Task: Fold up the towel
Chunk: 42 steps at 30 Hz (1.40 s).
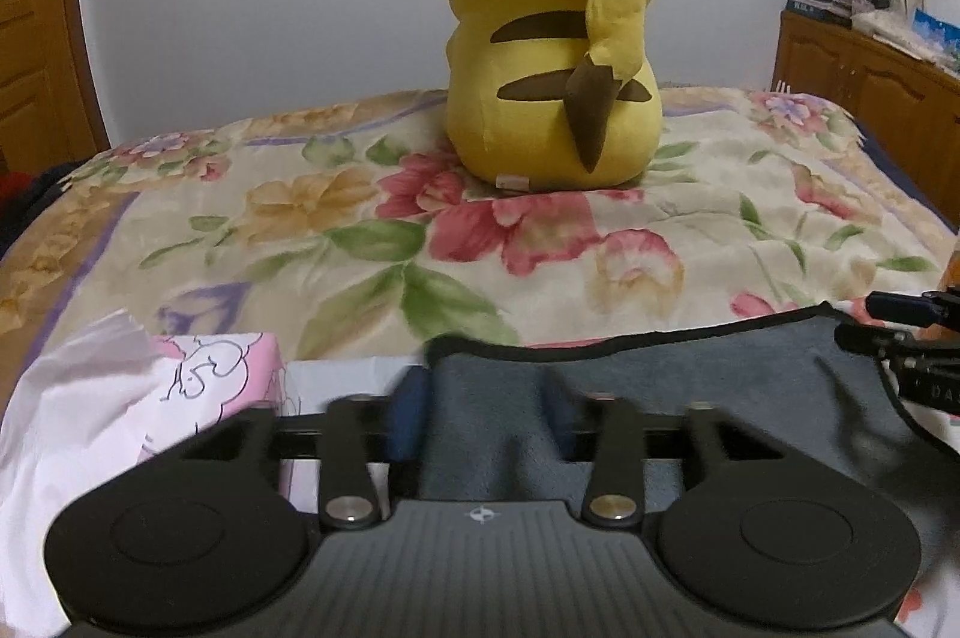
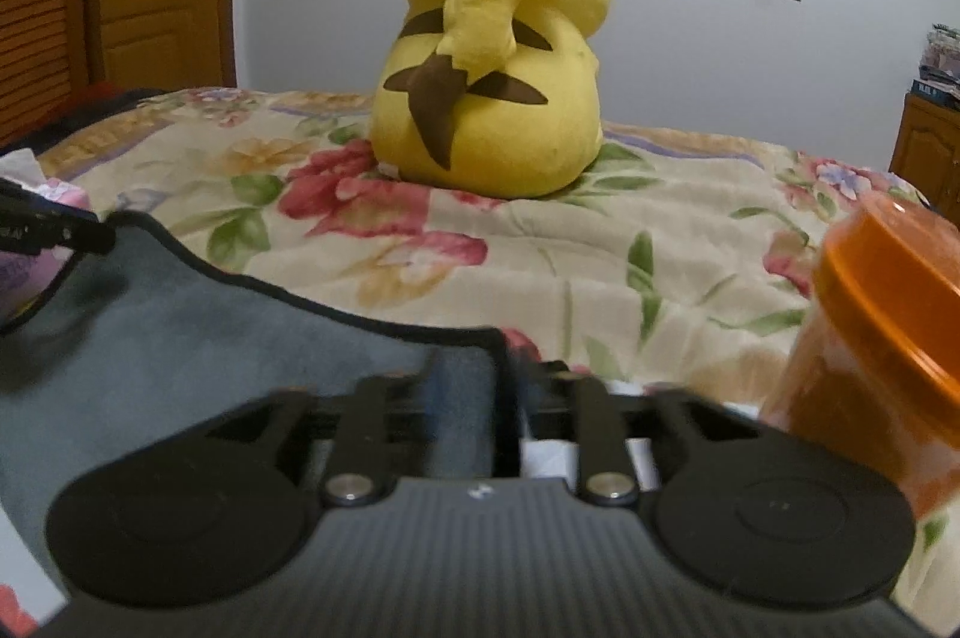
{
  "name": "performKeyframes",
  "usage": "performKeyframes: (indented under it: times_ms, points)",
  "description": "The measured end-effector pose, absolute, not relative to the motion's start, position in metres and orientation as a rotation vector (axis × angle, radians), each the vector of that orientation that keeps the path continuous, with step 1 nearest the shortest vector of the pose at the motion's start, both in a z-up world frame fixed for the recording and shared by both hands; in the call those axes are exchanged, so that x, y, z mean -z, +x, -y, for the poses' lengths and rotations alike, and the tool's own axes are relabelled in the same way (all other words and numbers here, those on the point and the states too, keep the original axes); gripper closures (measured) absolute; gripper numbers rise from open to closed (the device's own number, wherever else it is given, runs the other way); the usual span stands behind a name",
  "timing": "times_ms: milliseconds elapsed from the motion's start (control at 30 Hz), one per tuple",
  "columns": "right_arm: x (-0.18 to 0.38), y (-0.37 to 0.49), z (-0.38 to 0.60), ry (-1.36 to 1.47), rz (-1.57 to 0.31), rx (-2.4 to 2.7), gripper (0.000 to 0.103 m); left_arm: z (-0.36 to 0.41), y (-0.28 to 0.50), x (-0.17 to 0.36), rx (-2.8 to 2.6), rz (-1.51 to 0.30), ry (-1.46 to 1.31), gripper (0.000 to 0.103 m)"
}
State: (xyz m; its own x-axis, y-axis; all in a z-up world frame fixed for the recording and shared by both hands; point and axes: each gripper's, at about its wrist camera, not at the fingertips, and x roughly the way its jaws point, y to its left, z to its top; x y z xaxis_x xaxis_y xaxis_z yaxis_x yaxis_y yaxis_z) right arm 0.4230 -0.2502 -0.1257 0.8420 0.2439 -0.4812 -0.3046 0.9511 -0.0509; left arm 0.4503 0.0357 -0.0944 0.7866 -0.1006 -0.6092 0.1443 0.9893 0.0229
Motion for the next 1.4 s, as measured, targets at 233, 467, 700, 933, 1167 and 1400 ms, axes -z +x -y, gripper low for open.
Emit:
performKeyframes:
  times_ms: [233,467,700,933,1167,1400]
  points:
    - [0.112,0.403,0.261,-0.07,-0.519,-0.289,0.053,-0.032,0.422,0.083,0.126,-0.669,0.085,0.035]
    - [0.079,0.363,0.269,-0.059,-0.524,-0.307,0.052,-0.031,0.385,0.053,0.143,-0.669,0.073,0.029]
    - [0.043,0.328,0.274,-0.045,-0.497,-0.305,0.051,-0.023,0.349,0.019,0.166,-0.65,0.095,0.024]
    - [0.025,0.301,0.28,-0.04,-0.493,-0.291,0.05,-0.016,0.314,0.0,0.178,-0.641,0.138,0.022]
    - [0.012,0.275,0.285,-0.033,-0.489,-0.277,0.045,-0.013,0.282,-0.022,0.176,-0.619,0.142,0.015]
    - [-0.006,0.245,0.284,-0.042,-0.485,-0.275,0.04,-0.015,0.251,-0.047,0.183,-0.613,0.134,0.01]
